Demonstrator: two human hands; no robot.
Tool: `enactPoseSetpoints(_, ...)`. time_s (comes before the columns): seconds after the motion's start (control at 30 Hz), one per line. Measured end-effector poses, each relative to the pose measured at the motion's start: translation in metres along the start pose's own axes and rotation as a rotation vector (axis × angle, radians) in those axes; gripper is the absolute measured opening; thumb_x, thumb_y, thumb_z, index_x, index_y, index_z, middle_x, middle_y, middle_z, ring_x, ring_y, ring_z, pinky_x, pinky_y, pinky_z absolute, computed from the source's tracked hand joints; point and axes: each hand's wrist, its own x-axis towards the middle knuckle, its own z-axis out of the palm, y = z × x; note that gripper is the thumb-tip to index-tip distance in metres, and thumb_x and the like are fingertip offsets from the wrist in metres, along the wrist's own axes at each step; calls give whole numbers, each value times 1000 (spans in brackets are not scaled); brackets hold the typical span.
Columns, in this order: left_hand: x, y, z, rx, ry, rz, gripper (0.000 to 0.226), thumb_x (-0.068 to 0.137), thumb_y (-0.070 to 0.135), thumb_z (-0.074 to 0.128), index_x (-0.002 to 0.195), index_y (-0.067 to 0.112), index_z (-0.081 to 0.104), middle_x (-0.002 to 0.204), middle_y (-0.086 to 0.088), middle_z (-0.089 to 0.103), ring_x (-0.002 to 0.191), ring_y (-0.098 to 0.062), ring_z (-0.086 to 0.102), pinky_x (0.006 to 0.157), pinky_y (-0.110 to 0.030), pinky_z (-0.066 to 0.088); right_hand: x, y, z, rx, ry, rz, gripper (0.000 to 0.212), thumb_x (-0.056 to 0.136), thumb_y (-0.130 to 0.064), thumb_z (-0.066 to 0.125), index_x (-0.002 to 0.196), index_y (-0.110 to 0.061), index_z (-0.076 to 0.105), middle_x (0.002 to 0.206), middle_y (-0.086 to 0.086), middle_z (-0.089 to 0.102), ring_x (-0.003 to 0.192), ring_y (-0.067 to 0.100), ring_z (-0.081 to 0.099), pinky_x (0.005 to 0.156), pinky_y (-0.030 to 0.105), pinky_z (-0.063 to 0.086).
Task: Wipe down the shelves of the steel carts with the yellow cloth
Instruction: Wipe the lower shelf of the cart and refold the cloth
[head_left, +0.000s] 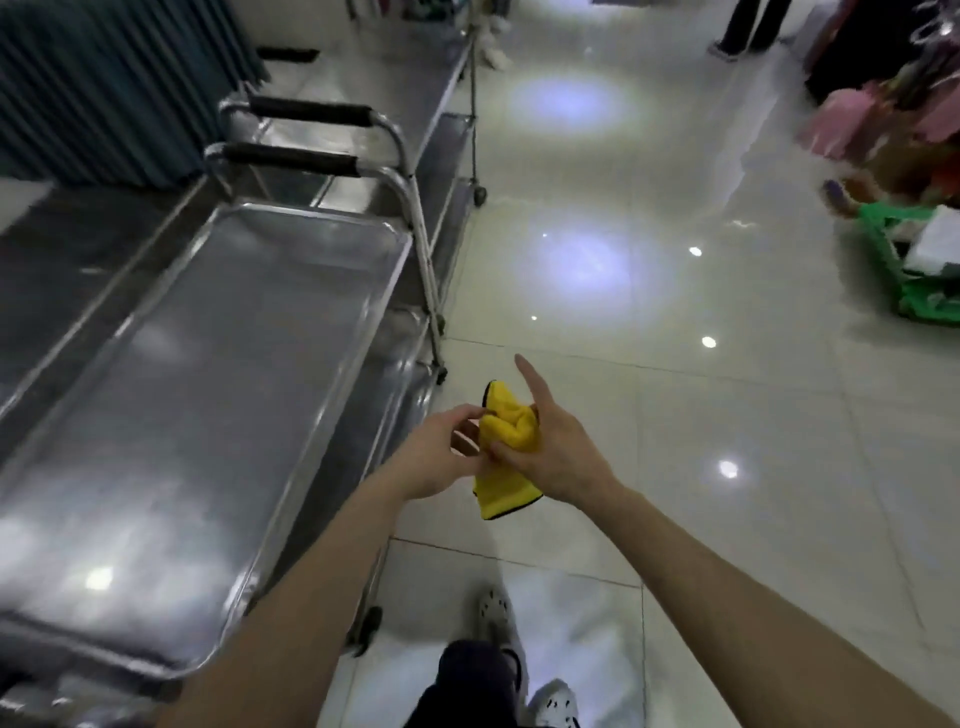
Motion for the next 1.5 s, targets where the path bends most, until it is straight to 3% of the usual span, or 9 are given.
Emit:
enactPoseSetpoints(0.17, 18, -36, -39, -74, 240, -113, 24, 91, 21, 87, 110, 28, 73, 103, 1, 74, 97, -15, 71, 89, -33, 58, 87, -2, 19, -31, -241, -141, 95, 88, -65, 78, 157, -71, 14, 122, 0, 64, 107, 22, 60, 89, 40, 51)
enactPoseSetpoints(0.4, 5, -67, -52, -222, 528, -258, 28, 85, 42, 72, 97, 17, 65, 81, 1, 65, 75, -13, 59, 70, -33, 48, 172, -3, 48, -235, -619, -256, 90, 74, -46, 95, 152, -37, 52, 133, -8, 57, 118, 16, 55, 99, 38, 52)
enactPoseSetpoints(0.57, -15, -97, -24, -367, 881, -497, 18, 89, 32, 78, 93, 24, 63, 79, 16, 62, 74, 0, 56, 65, -18, 44, 222, 5, 75, -538, -680, -422, 9, 92, -30, 68, 97, -23, 67, 99, 1, 61, 99, 27, 61, 83, 40, 52)
enactPoseSetpoints(0.7, -24, -107, 15, -328, 1028, -691, 19, 95, 25, 80, 95, 25, 62, 91, 10, 67, 87, 1, 61, 73, -20, 45, 240, 9, 102, -602, -752, -599, 32, 91, -41, 68, 113, -17, 66, 115, 6, 51, 112, 27, 49, 97, 42, 47)
enactPoseSetpoints(0.87, -26, -119, 71, -377, 1263, -800, 27, 99, 30, 78, 88, 37, 54, 84, 20, 62, 81, 7, 59, 67, -16, 44, 244, 19, 129, -394, -937, -383, 34, 84, -31, 75, 111, -29, 55, 103, 1, 68, 95, 27, 65, 73, 36, 51)
enactPoseSetpoints(1.0, -35, -146, 113, -468, 1350, -892, 22, 101, 36, 75, 96, 36, 54, 83, 25, 64, 76, 2, 62, 67, -27, 48, 229, 41, 157, -189, -939, -218, 58, 72, -38, 74, 127, -29, 54, 104, 1, 68, 99, 23, 66, 74, 34, 53)
enactPoseSetpoints(1.17, -42, -198, 159, -514, 1395, -948, 19, 111, 40, 56, 119, 37, 38, 96, 3, 69, 78, -24, 69, 67, -42, 53, 196, 88, 215, -85, -908, -56, 47, 98, -34, 78, 130, -27, 44, 117, 7, 70, 102, 26, 69, 91, 49, 60)
enactPoseSetpoints(1.27, -42, -242, 189, -532, 1359, -952, 9, 112, 41, 53, 111, 37, 45, 96, 8, 64, 76, -21, 62, 68, -40, 48, 177, 121, 260, -84, -904, -125, 41, 103, -35, 71, 128, -29, 40, 101, 3, 72, 87, 22, 69, 81, 45, 57)
enactPoseSetpoints(1.5, -31, -391, 274, -641, 1276, -896, 38, 90, 8, 80, 110, 29, 57, 111, 4, 61, 90, -33, 61, 75, -47, 54, 159, 231, 390, -221, -1005, -373, 69, 85, -14, 76, 136, -34, 33, 90, 0, 61, 75, 21, 64, 57, 36, 52)
